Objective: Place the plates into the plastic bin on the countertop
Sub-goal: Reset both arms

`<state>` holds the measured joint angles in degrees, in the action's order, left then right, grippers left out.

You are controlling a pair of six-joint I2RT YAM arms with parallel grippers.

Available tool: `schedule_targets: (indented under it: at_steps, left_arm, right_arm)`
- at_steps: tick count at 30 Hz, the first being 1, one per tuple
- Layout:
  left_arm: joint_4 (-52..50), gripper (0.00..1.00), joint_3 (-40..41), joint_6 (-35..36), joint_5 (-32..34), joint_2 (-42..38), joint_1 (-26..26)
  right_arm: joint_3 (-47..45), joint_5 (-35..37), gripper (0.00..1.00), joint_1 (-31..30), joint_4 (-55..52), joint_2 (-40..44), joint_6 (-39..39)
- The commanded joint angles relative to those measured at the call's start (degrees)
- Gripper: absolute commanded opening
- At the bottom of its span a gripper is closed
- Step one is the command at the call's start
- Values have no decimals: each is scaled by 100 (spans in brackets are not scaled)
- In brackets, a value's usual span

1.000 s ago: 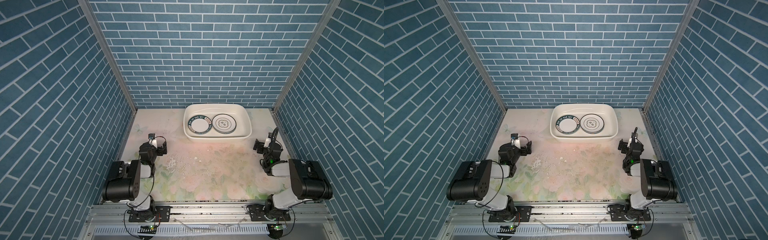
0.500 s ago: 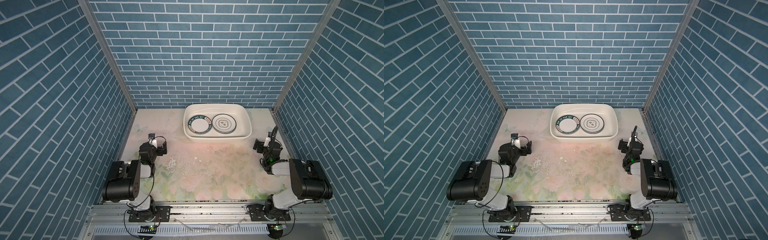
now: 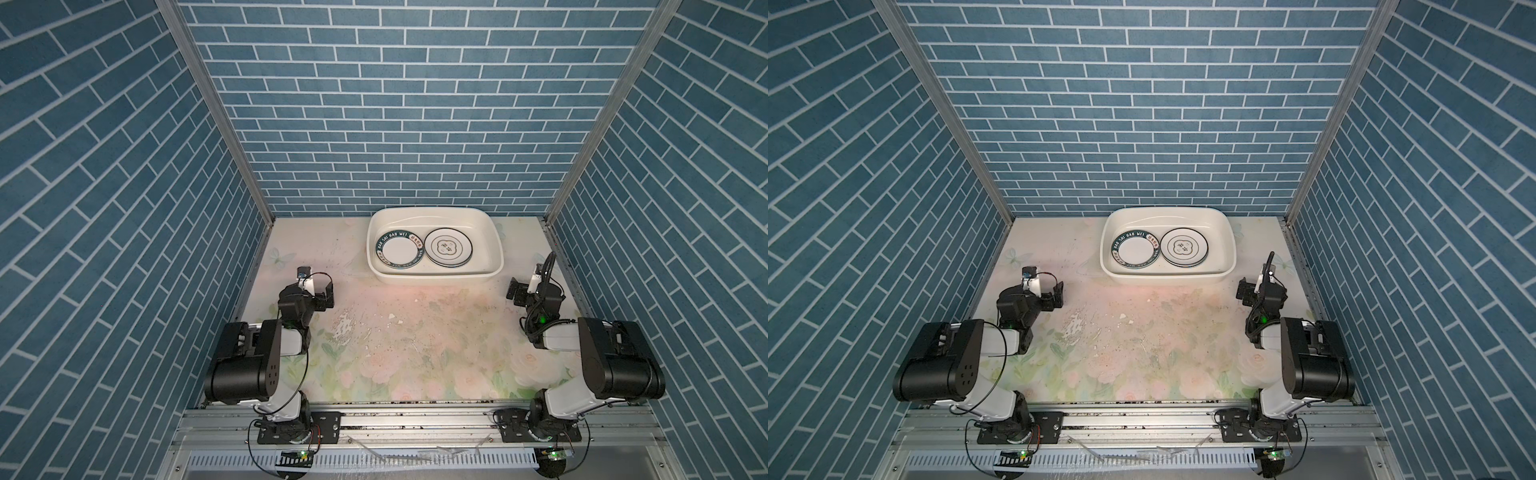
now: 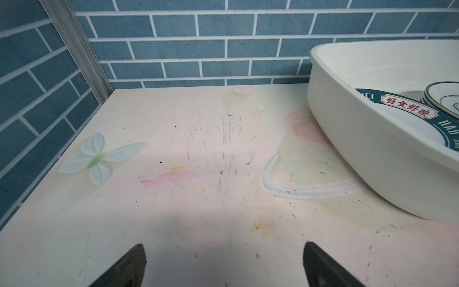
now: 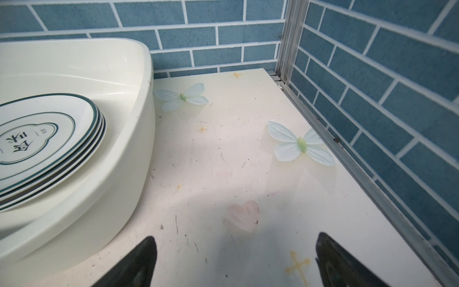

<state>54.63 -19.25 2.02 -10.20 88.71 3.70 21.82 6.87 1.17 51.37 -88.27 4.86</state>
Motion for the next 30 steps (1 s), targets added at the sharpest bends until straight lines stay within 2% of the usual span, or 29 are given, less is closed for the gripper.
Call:
schedule_targets:
  at_steps: [1, 7, 8, 11, 14, 16, 17, 18, 20, 30]
  left_arm:
    - [-112, 100, -124, 94, -123, -82, -41]
    - [-280, 100, -201, 202, 1, -101, -168]
    - [46, 100, -2, 247, -128, -116, -160]
    - [2449, 100, 1129, 464, -586, 125, -174]
    - [1532, 100, 688, 405, -306, 12, -246]
    - [-187, 100, -91, 354, -57, -155, -245]
    - [-572, 100, -323, 299, 91, -142, -253]
    - [-181, 100, -158, 307, 45, -75, -265]
    - [-454, 100, -253, 249, 162, -123, -256]
    - [-394, 99, -249, 246, 213, -99, -265]
  right_arm:
    - [-10, 90, 99, 15, 8, -11, -94]
    - [-4, 92, 99, 15, 13, -17, -92]
    - [-11, 90, 99, 15, 12, -16, -94]
    - [-7, 95, 99, 15, 2, -12, -91]
    - [-7, 94, 99, 15, 12, -14, -96]
    - [-12, 95, 99, 15, 6, -10, -90]
    - [-10, 88, 99, 15, 12, -8, -93]
    - [-12, 93, 99, 15, 12, -15, -93]
    - [-11, 87, 99, 15, 2, -13, -97]
    - [-9, 86, 99, 15, 10, -14, -98]
